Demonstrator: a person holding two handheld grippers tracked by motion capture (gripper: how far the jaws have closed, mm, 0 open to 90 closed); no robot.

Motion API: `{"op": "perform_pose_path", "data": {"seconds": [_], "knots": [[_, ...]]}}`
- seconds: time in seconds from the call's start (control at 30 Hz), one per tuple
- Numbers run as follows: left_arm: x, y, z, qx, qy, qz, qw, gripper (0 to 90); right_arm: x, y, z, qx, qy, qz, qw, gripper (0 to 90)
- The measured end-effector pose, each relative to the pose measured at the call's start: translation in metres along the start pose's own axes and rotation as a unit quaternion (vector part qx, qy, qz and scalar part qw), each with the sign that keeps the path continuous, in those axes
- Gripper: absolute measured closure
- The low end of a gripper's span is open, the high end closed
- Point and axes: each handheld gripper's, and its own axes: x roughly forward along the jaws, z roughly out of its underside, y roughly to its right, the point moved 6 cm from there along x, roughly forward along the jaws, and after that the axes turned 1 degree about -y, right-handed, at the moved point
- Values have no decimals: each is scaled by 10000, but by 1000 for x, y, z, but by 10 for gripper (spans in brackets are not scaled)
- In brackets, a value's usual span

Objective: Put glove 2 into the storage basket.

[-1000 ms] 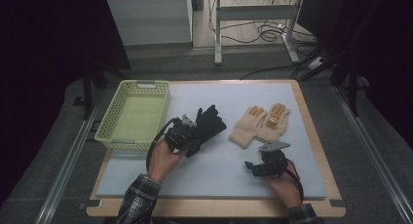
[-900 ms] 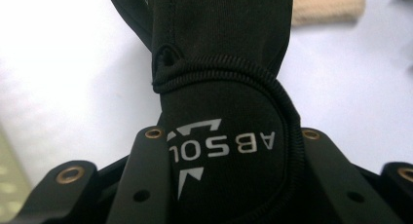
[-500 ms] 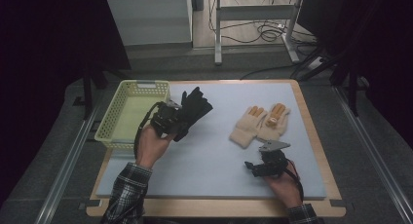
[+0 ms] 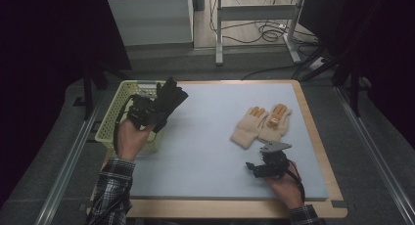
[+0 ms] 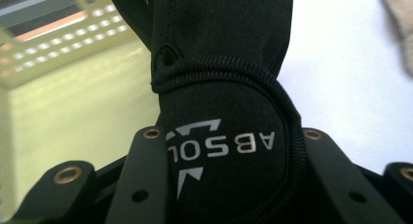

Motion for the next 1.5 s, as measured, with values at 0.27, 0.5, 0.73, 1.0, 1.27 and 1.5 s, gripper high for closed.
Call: {"op": "perform_pose_path", "data": {"seconds": [0.27, 0.5, 0.73, 1.0, 1.27, 1.5], "knots": [[-5, -42, 18, -315, 59, -250, 9992, 643, 0, 0, 0, 0, 4, 0, 10000, 174], [-5, -81, 39, -647, -64, -490, 9967, 639, 0, 0, 0, 11, -4, -8, 10000, 174], [8, -102, 49, -764, -278, -563, 9951, 633, 0, 0, 0, 15, -5, -14, 10000, 174], [28, -112, 54, -805, -630, -501, 9935, 626, 0, 0, 0, 14, -4, -14, 10000, 174], [41, -121, 58, -878, -1076, -594, 9885, 617, 0, 0, 0, 15, -4, -16, 10000, 174], [53, -124, 57, -974, -1392, -658, 9833, 586, 0, 0, 0, 15, -9, -18, 10000, 174]]}}
